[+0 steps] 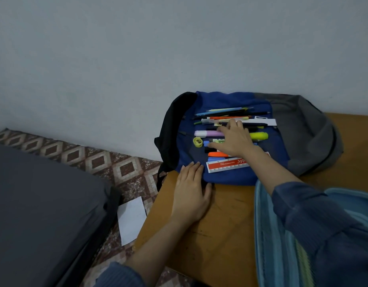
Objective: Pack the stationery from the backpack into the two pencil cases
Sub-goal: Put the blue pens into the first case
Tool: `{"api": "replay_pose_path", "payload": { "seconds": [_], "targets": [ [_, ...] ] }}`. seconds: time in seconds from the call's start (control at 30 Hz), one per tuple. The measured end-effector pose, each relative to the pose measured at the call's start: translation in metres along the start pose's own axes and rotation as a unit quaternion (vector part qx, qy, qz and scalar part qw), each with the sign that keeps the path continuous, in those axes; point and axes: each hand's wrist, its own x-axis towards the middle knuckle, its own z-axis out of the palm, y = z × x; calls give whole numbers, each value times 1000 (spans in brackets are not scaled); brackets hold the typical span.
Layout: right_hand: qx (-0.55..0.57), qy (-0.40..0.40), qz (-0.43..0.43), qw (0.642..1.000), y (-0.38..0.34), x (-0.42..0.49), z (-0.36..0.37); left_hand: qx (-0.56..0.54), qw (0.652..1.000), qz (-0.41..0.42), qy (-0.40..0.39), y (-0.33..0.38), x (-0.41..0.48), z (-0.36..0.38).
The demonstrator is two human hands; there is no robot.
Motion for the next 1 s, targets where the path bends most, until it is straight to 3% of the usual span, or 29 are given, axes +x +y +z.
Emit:
{"api": "replay_pose_path", "payload": {
  "seconds": [0.5, 0.67, 0.73, 0.87, 1.0],
  "targets": [
    [-4, -21, 9, 1000, -3, -40, 5, 1, 1000, -1, 6, 2, 0, -3],
    [183, -13, 9, 983, 0, -50, -16, 1, 1000, 4, 15, 2, 0, -3],
    [189, -48, -14, 981, 6, -52, -34, -1, 1000, 6, 19, 1, 0, -3],
    [66, -213, -47, 974, 11, -65, -57, -2, 1000, 4, 22, 1, -1, -2],
    [47, -206, -59, 976, 10, -73, -44, -4, 1000, 10, 24, 2, -1, -2]
  ]
}}
